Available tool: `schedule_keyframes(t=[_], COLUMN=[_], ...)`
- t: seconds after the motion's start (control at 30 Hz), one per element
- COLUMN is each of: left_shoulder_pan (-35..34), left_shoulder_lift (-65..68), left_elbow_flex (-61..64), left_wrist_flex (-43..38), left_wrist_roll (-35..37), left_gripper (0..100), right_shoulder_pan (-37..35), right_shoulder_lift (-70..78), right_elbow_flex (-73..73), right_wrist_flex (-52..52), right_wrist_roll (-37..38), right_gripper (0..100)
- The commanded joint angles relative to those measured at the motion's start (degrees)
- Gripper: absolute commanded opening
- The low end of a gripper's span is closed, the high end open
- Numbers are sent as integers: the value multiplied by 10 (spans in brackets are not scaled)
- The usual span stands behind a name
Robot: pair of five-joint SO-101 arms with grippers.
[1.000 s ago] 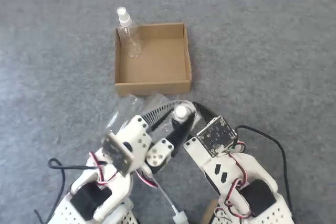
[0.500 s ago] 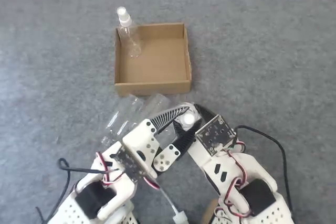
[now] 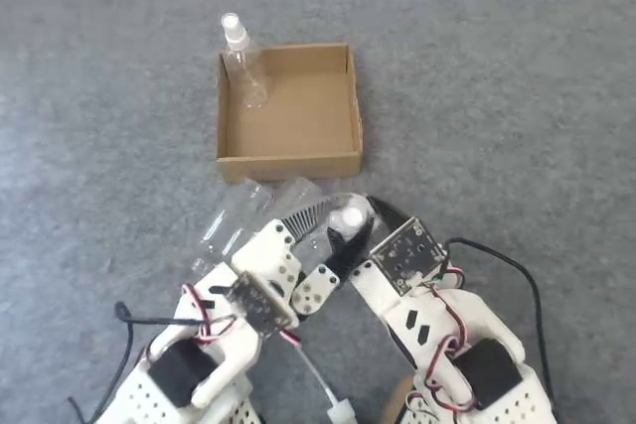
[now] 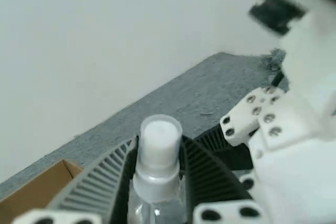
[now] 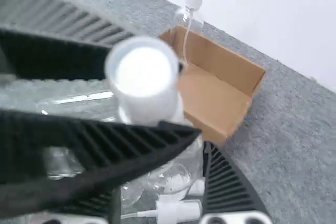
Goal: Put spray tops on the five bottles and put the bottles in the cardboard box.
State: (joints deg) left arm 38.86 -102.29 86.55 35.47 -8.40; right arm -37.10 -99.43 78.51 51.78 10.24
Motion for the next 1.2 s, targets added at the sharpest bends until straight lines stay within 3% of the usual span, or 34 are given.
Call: schedule_keyframes(t=[0.0, 0.13, 0.33, 0.57, 0.83, 1.17], left_shoulder_pan=[-33, -33, 5, 28, 26, 25], left_shoulder_lift=[0, 0, -1, -3, -4, -4], left_elbow_flex=[1, 1, 1, -7, -87, -123], left_wrist_flex=[-7, -4, 38, 54, 154, 205], left_wrist_roll=[-4, -3, -2, 27, 34, 31], left_gripper=[58, 62, 170, 174, 175, 175], right_shoulder_pan=[5, 5, 5, 5, 8, 28], right_shoulder_lift=[-22, -22, -22, -22, -15, -15], right_elbow_flex=[-33, -33, -32, -30, -29, -26], right_wrist_flex=[0, 0, 0, 0, -5, -15], right_wrist_roll=[4, 4, 4, 4, 4, 4], right_gripper=[6, 6, 6, 6, 6, 6])
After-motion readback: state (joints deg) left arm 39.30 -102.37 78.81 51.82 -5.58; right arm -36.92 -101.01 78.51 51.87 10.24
